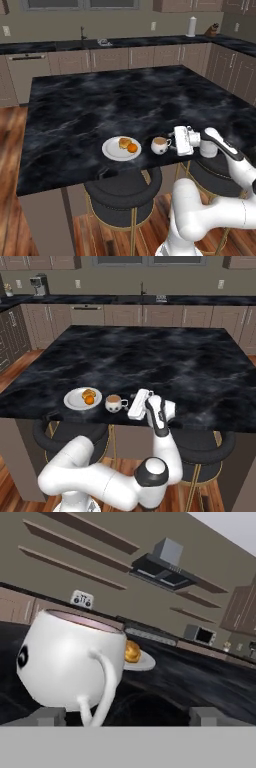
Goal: Pick up the brewed coffee from the coffee machine and place it next to the breakfast plate on the dining counter.
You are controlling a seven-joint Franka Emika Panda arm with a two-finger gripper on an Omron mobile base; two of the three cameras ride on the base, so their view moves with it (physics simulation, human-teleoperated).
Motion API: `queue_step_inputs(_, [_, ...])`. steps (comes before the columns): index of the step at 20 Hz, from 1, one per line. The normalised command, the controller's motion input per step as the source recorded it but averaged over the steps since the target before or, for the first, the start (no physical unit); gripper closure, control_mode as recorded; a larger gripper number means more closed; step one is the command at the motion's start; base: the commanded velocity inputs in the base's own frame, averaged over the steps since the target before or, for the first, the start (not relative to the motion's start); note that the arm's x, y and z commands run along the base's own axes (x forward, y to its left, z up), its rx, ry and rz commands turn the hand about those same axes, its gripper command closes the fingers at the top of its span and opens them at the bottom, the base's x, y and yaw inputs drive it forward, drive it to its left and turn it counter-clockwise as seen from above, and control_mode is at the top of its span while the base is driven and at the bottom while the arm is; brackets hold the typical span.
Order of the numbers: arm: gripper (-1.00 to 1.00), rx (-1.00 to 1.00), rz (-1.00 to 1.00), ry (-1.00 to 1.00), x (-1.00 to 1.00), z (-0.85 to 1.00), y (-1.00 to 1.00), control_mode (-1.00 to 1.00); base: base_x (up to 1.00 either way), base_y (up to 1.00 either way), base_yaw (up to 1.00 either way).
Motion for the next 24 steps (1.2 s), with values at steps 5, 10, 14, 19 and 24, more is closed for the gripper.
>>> queue_step_inputs(5, [-1.00, 0.00, 0.00, 0.00, -0.36, 0.17, -0.23, -1.00, 0.00, 0.00, 0.00])
queue_step_inputs(10, [-1.00, 0.00, 0.00, 0.00, -0.57, 0.81, 0.04, -1.00, 0.00, 0.00, 0.00])
queue_step_inputs(14, [-1.00, 0.00, 0.00, 0.00, -0.59, 1.00, 0.37, -1.00, 0.00, 0.00, 0.00])
queue_step_inputs(19, [-1.00, -0.02, 0.00, -0.05, -0.57, 1.00, 0.32, -1.00, 0.00, 0.00, 0.00])
queue_step_inputs(24, [-1.00, -0.07, -0.01, -0.17, -0.65, 1.00, 0.28, -1.00, 0.00, 0.00, 0.00])
